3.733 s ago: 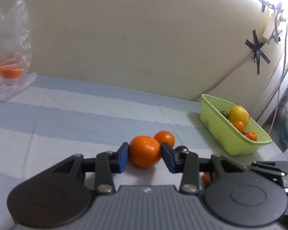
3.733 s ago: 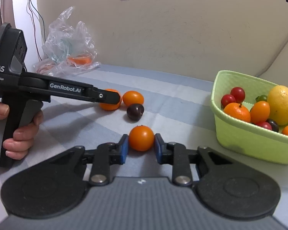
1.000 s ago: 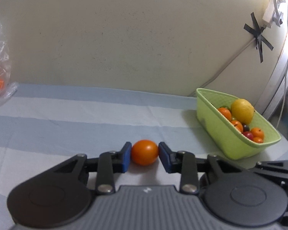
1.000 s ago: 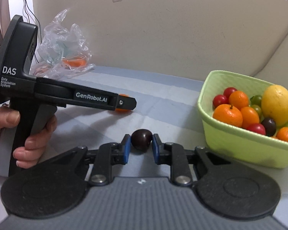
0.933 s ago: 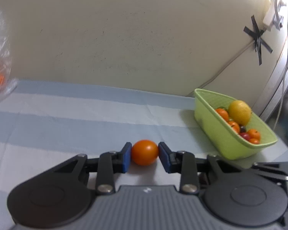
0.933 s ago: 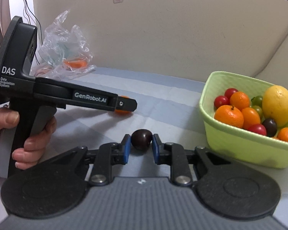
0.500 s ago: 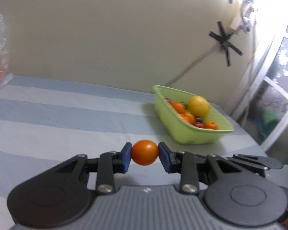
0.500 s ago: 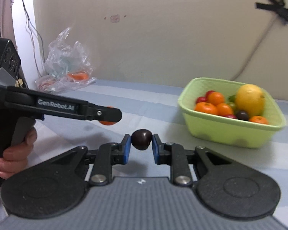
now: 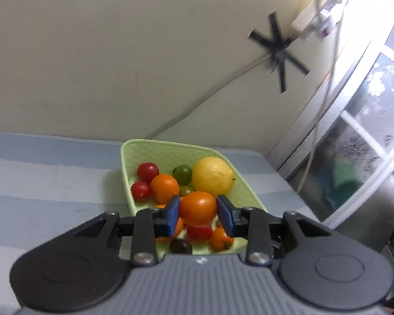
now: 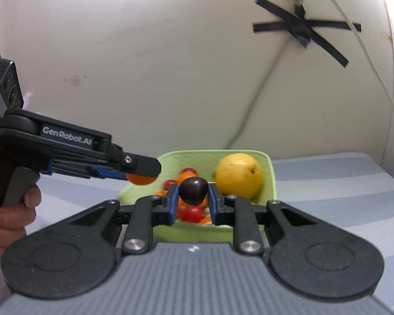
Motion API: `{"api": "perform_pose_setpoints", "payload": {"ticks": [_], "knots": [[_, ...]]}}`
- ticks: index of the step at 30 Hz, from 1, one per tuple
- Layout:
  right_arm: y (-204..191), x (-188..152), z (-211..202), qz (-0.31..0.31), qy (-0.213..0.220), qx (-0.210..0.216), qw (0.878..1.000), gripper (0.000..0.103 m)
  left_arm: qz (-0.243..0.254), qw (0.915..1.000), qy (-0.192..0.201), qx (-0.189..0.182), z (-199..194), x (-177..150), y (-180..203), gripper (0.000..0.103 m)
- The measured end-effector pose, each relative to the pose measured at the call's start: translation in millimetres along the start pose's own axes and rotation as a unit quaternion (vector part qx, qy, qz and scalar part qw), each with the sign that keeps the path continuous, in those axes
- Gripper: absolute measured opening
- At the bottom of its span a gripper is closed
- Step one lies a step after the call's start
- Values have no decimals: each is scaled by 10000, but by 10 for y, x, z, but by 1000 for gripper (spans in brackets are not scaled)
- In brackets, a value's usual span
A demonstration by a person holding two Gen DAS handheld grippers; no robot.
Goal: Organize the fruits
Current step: 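Drop both tomatoes into the green basket and open both tools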
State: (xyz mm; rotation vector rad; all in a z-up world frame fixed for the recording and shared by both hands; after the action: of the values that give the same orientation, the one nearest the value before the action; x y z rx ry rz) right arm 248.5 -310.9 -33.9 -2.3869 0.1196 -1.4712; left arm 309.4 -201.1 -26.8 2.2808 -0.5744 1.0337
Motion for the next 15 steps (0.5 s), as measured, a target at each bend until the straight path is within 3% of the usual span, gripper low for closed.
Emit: {"api": "perform_pose_setpoints", "payload": {"ticks": [2,5,10,13,15], "knots": [[68,-18,147,11,-64,35,10000,29,19,9999,-123,108,173,11,-36,34],[161,-2,237,125,39,-50,9999,40,-105,9998,-157,91,275,73,-82,36],[260,93,54,421,319,-71,9986,40,-117,9997,143,152,0,166,-119,37],[264,133,-134,619,419,-45,9972,41,16,9986,189,495,-279,102,-153,38],[221,84,-285,699,421,20,9967,41,196,9952,197,943,-489,-4,-184,42]]}}
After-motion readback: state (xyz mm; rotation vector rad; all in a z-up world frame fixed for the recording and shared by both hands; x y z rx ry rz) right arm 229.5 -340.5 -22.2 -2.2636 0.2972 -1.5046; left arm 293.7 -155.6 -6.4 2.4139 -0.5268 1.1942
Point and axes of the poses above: each gripper's, at about its wrist camera, not at the fingertips, and z roughly the way its jaws point, y to its right, x to its top, the point moved 9 cm from there along z, roughly the way its jaws point, and after that the axes turned 11 degrees about z, right-handed, at the moved point
